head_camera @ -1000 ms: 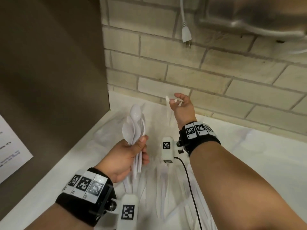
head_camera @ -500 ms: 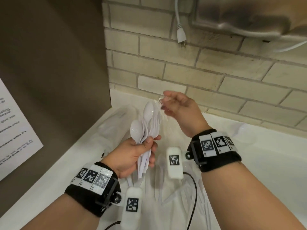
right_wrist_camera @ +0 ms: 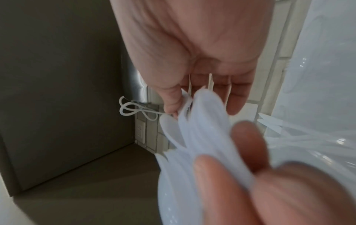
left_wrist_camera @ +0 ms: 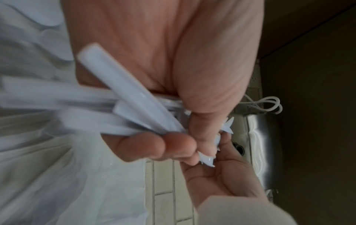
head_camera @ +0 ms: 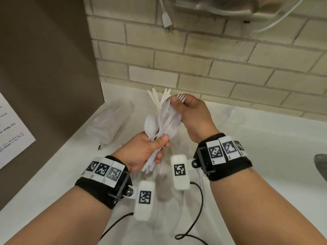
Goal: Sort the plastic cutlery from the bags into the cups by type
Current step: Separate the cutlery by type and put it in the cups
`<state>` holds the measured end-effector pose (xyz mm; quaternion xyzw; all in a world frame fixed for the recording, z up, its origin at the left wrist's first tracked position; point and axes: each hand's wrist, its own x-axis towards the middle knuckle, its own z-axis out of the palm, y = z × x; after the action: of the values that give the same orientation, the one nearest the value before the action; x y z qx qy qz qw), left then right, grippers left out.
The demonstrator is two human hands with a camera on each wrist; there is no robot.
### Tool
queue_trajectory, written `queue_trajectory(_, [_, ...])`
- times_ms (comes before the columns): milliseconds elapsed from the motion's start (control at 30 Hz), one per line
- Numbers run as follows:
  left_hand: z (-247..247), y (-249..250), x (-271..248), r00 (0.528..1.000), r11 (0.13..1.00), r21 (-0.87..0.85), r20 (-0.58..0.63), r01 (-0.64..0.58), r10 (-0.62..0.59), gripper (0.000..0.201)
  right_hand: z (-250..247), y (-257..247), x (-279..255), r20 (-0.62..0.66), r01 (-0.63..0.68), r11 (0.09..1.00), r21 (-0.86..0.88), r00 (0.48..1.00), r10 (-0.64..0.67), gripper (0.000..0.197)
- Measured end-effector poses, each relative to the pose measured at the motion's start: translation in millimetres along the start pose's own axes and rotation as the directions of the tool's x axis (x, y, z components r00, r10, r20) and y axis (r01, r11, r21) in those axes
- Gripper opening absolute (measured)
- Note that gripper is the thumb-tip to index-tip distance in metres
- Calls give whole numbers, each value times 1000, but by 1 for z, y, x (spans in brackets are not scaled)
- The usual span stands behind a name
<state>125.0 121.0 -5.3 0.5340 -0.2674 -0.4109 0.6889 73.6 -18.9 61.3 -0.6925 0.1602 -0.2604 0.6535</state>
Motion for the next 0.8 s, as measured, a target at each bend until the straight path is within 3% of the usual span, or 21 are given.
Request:
queue_trajectory(167, [4,-3,-4,999,999,40,27,16,-17,26,-10,-29,3,-213,103,989,105,974,-78,15])
queue_trajectory(233, [4,-3,-2,999,999,44,-23,30,-29,38,-15,-41,1,-285,186,961,206,951,-123,13])
queue_trajectory(300, [5,-3,1,994,998,38,-105,40,-36,39,-18,-48,-3,-275,235,948,217,946,-171,14])
queue_trajectory(400, [6,1,8,974,1000,10,-224,23,-20,20,-16,-39,-8,-202,123,992,-4,972,-121,10])
queue_trajectory(533, [9,6,17,955,999,-50,-295,-8,-7,12,-8,-7,-13,-114,-147,947,-285,986,119,31])
queue_trajectory(633, [11,6,22,969,998,-70,-245,2,-19,15,-2,6,-17,-46,-206,944,-257,978,201,27])
queue_trajectory(800, [12,4,26,969,978,-205,-232,31,-80,21,-1,10,-13,-122,-151,970,-193,984,129,18])
